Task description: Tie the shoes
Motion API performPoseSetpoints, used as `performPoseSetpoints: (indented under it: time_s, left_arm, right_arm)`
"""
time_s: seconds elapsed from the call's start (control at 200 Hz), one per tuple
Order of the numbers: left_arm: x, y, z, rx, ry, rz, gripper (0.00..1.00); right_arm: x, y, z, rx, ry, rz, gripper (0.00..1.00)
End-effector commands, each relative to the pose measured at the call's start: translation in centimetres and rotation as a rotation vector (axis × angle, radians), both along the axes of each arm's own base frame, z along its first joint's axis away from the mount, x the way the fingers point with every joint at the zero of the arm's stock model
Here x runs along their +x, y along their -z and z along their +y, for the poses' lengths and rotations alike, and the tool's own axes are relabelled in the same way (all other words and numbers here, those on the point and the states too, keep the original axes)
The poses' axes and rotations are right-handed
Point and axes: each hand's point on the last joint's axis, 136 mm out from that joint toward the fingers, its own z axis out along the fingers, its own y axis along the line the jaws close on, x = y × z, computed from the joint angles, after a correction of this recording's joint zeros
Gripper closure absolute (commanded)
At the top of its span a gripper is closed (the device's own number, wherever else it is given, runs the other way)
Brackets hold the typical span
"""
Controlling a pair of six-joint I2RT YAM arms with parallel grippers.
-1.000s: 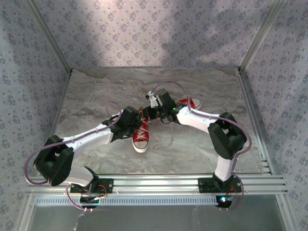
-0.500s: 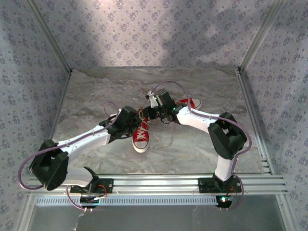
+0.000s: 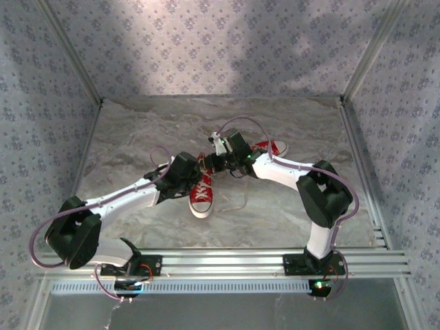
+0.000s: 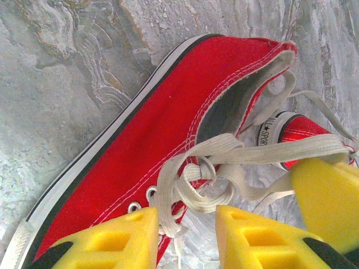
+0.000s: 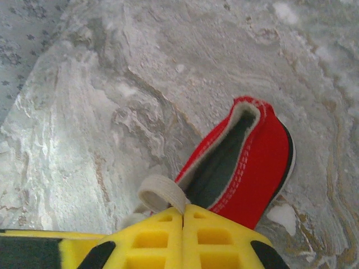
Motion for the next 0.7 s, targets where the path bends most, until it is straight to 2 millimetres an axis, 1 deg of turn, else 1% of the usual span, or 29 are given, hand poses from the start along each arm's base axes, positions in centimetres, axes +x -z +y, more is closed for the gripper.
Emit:
performPoseSetpoints:
  time_s: [0.0,0.24,0.41,0.695]
  left_arm:
    - [1.0,-1.4,-1.3,-0.045,0.009,-0.026,0.67]
    - [1.2,-1.7,-1.5,-0.045,0.012,-0.032,0.67]
    - [1.3,-1.2,-1.2,-0.034,0.002,-0.025,0.68]
    - [1.6,-0.4,-0.4,-0.014,-0.021,-0.015,0.74]
  right_arm:
    - [-0.3,0.1,-0.3,-0.018,-0.001,-0.010,1.00]
    - [-0.3,0.1,-0.4,-0.019,-0.002,-0.010,1.00]
    - [-0.3,0.1,-0.3,-0.018,-0.003,-0.012,1.00]
    - [-0.3,0.0,-0.5,-0.014,0.002,-0.011,1.00]
